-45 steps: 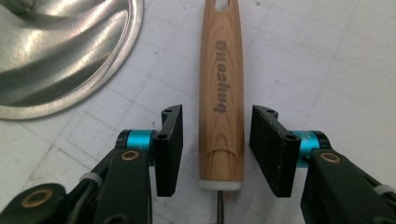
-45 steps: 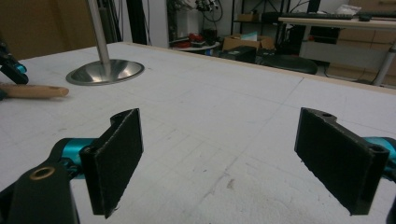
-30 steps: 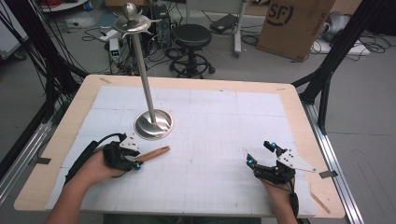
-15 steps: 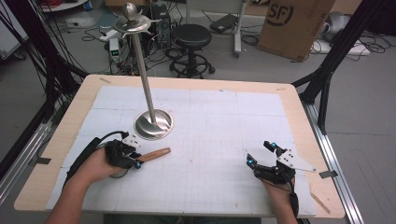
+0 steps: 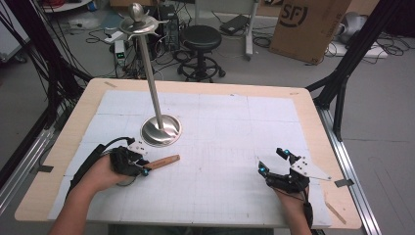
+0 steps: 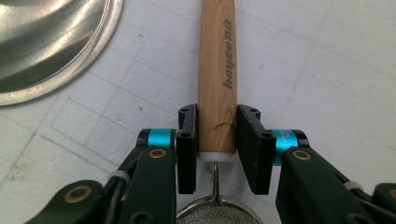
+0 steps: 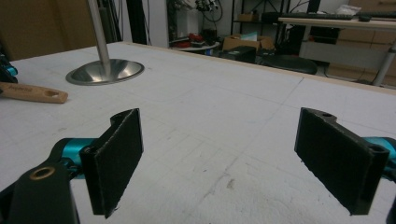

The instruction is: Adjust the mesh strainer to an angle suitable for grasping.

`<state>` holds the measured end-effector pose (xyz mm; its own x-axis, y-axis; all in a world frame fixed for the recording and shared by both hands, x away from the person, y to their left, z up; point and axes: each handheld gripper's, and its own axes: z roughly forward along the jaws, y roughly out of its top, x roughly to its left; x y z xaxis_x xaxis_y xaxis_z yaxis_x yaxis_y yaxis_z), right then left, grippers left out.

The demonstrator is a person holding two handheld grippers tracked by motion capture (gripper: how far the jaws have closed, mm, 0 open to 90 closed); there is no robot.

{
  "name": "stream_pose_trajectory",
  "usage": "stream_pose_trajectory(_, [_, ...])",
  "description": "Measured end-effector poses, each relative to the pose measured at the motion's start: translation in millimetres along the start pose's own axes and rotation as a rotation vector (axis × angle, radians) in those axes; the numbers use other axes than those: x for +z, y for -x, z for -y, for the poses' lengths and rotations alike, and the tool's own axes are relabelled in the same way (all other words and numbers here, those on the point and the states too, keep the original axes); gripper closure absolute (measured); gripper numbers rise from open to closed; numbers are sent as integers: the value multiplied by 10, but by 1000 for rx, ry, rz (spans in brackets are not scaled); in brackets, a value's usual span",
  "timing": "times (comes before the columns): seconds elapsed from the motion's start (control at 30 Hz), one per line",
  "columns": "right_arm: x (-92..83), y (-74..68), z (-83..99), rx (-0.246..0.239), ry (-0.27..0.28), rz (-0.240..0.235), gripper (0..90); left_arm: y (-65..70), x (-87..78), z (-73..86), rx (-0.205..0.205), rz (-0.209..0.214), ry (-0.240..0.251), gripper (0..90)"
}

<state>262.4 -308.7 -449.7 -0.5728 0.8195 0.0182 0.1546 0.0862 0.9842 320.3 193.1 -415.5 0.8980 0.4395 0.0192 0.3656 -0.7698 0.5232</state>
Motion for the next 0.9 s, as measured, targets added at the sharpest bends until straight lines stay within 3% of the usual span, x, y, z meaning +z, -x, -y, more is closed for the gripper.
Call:
stream_pose_trajectory(0.37, [1,3,1,-1,1,0,142,-8,6,15,-10,-41,-43,648])
stream_pose_trajectory(0.6, [1,-1,1,-1,0,-1,142,23,34,-60,26,-63,-100,641])
stream_pose_trajectory(0.77, [1,-2,1,-5,-1,1,142,16,51,-108,31,-60,-138,639])
stream_pose_trajectory(0.9, [1,-2,1,-4,-1,1,142,2,52,-99,28,-39,-130,660])
